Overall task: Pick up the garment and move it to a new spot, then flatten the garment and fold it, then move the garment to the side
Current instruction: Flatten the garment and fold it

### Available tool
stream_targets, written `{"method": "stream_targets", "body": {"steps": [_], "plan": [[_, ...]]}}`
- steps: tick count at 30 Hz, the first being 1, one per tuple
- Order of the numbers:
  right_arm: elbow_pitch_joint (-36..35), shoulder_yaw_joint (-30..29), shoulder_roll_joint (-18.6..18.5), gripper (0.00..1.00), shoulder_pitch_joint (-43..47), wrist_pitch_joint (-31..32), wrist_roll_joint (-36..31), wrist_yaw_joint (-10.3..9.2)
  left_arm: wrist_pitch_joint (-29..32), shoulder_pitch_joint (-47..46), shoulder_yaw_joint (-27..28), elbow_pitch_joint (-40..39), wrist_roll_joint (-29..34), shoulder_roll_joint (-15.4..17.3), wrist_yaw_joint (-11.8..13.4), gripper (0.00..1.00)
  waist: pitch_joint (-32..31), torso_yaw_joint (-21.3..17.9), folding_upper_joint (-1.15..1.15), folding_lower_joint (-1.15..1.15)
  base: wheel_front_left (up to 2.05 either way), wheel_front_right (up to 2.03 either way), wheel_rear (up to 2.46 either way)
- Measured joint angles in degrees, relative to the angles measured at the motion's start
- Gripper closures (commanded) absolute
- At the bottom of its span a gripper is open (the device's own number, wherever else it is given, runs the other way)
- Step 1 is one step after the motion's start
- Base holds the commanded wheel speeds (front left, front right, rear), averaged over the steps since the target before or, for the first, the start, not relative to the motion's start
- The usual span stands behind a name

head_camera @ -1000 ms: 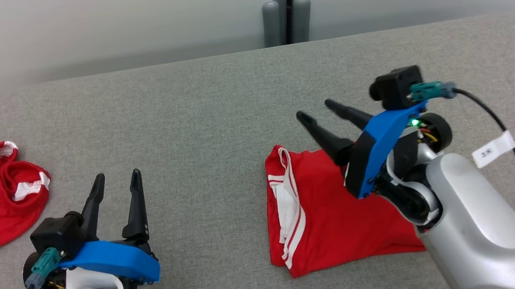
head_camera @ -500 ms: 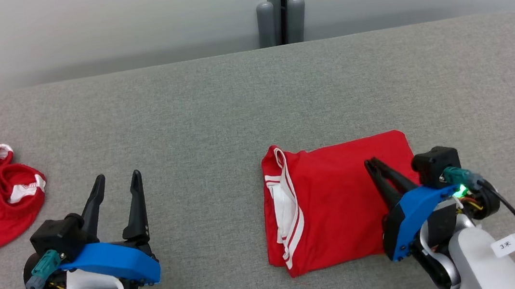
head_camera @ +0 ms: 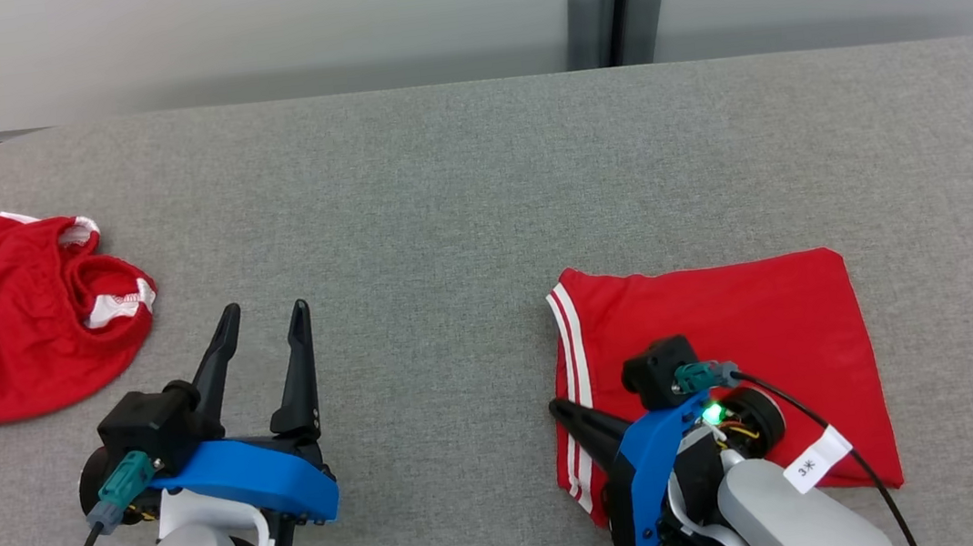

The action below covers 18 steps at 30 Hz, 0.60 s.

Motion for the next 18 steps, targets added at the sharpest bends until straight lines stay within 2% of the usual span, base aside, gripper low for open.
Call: {"method": "stream_targets", "body": {"steps": [3,6,7,8,10,13,18], "plan": [[1.4,2.4,0.0,1.0,-1.1,0.3,2.5,0.0,0.0,0.0,-0.3,0.1,0.0,-0.2,0.0,0.0,0.0,0.2,0.0,0.0,0.0,0.0,0.0],[0.8,3.1,0.0,1.0,-2.5,-2.0,5.5,0.0,-0.1,0.0,-0.1,0.3,0.0,-0.1,0.1,0.0,-0.1,-0.4,0.0,0.0,0.0,0.0,0.0],[0.3,3.1,-0.1,0.59,-2.9,-3.2,6.0,0.0,-0.1,0.0,0.1,0.3,0.0,-0.1,0.2,0.0,-0.2,-0.7,0.0,0.0,0.0,0.0,0.0],[-0.3,2.9,0.0,0.0,-3.4,-4.4,6.6,0.0,-0.3,0.1,0.3,0.3,0.0,-0.1,0.4,0.0,-0.3,-1.1,0.0,0.0,0.0,0.0,0.0],[-1.6,1.6,0.0,0.0,-4.0,-7.4,6.6,0.0,-0.4,0.6,1.1,0.0,-0.2,0.3,0.7,0.0,-0.5,-2.1,0.0,0.0,0.0,0.0,0.0],[-3.2,-2.6,-0.1,0.0,-4.4,-10.7,3.2,0.0,-0.7,1.9,2.7,-0.6,-0.5,1.0,1.5,0.0,-0.9,-3.8,0.0,0.0,0.0,0.0,0.0],[-7.5,-12.7,0.0,0.0,-0.9,-12.8,-6.2,0.0,-0.9,5.5,5.4,-2.2,-0.6,1.7,2.8,0.0,-2.3,-7.0,0.0,0.0,0.0,0.0,0.0]]}}
